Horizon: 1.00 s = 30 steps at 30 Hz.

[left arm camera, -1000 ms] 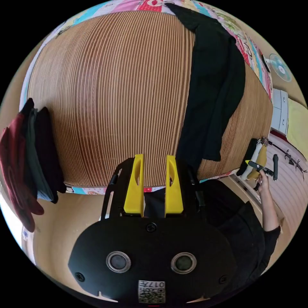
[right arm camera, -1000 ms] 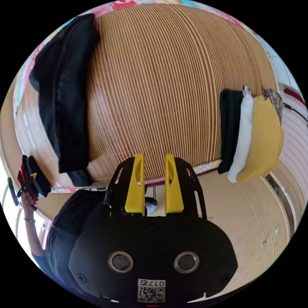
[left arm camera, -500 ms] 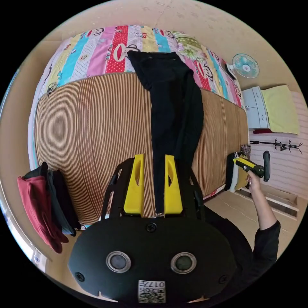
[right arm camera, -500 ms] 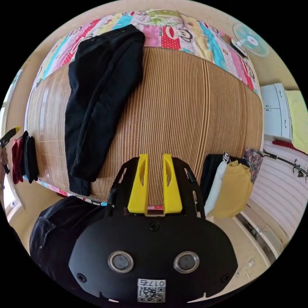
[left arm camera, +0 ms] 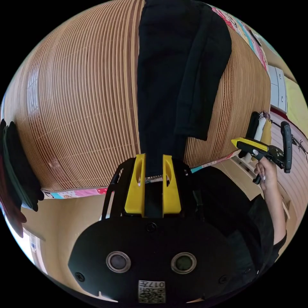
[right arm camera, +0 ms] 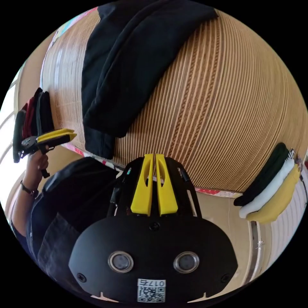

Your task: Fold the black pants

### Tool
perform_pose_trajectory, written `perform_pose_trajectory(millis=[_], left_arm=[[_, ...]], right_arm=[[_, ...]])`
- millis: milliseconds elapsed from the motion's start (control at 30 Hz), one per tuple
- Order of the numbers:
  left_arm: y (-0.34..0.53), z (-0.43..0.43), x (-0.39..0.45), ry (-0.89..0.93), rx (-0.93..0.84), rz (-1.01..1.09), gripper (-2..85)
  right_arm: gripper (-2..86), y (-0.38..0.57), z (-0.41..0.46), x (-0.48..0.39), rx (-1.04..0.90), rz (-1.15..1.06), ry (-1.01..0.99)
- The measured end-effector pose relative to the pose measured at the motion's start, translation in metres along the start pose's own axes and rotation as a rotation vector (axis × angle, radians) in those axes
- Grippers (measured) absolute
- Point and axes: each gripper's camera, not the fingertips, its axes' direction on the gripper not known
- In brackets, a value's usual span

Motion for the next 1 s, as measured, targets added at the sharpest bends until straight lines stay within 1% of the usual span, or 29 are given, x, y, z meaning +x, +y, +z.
perform_pose_trajectory(millis=[67, 167, 233, 300, 367, 400, 467, 500, 567, 600, 667, 700, 733, 767, 800, 833, 867, 933, 1000], left_arm=[[-0.007, -0.010, -0.011, 0.005, 0.008, -0.003, 8.6], [-0.012, -0.021, -0.023, -0.005, 0.013, 0.020, 8.7], [-0.009, -0.020, -0.028, -0.035, 0.014, 0.040, 8.7], [-0.003, -0.005, -0.034, -0.054, -0.018, 0.059, 8.8], [0.006, 0.008, -0.041, -0.070, -0.032, 0.050, 8.7], [0.012, 0.016, -0.045, -0.057, -0.034, 0.041, 8.7], [0.016, 0.029, -0.052, 0.003, -0.064, 0.058, 8.7], [0.017, 0.037, -0.057, 0.026, -0.100, 0.084, 8.7], [0.020, 0.046, -0.066, 0.002, -0.132, 0.112, 8.7], [0.022, 0.051, -0.074, -0.017, -0.140, 0.127, 8.6], [0.023, 0.052, -0.091, -0.031, -0.102, 0.132, 7.5], [0.026, 0.044, -0.104, -0.044, -0.012, 0.130, 6.5], [0.027, 0.039, -0.112, -0.057, 0.042, 0.120, 6.0], [0.029, 0.031, -0.131, -0.086, 0.131, 0.072, 5.3], [0.027, 0.028, -0.152, -0.086, 0.173, 0.013, 5.1], [0.023, 0.029, -0.163, -0.065, 0.168, -0.008, 5.0], [0.014, 0.035, -0.184, -0.010, 0.126, -0.044, 5.0], [0.003, 0.039, -0.209, 0.048, 0.087, -0.067, 4.1], [-0.005, 0.030, -0.222, -0.013, 0.104, -0.051, 1.7]], right_arm=[[5.4, -0.001, -0.012, 0.010, 0.100, 0.064, -0.196], [8.4, -0.001, -0.015, 0.010, 0.193, 0.166, -0.423], [9.1, -0.001, -0.012, 0.003, 0.235, 0.182, -0.483], [10.2, -0.004, -0.004, -0.007, 0.232, 0.164, -0.470], [11.6, -0.004, 0.009, -0.027, 0.261, 0.021, -0.404], [11.8, -0.004, 0.014, -0.032, 0.258, -0.004, -0.367], [13.3, -0.004, 0.048, -0.043, 0.175, -0.032, -0.210], [13.5, -0.003, 0.057, -0.044, 0.153, -0.038, -0.192], [13.5, 0.002, 0.093, -0.046, 0.092, -0.056, -0.158], [13.4, 0.005, 0.098, -0.046, 0.109, -0.053, -0.134], [11.1, 0.015, 0.113, -0.047, 0.199, -0.035, -0.027], [10.7, 0.017, 0.117, -0.048, 0.216, -0.033, -0.012], [9.9, 0.022, 0.125, -0.049, 0.253, -0.035, 0.027], [9.2, 0.029, 0.133, -0.051, 0.301, -0.041, 0.072], [8.8, 0.034, 0.136, -0.053, 0.331, -0.044, 0.095], [8.1, 0.047, 0.144, -0.058, 0.417, -0.054, 0.142], [7.8, 0.063, 0.153, -0.060, 0.513, -0.048, 0.177], [7.3, 0.085, 0.165, -0.056, 0.630, 0.003, 0.154], [6.9, 0.092, 0.163, -0.034, 0.637, 0.153, 0.004]])
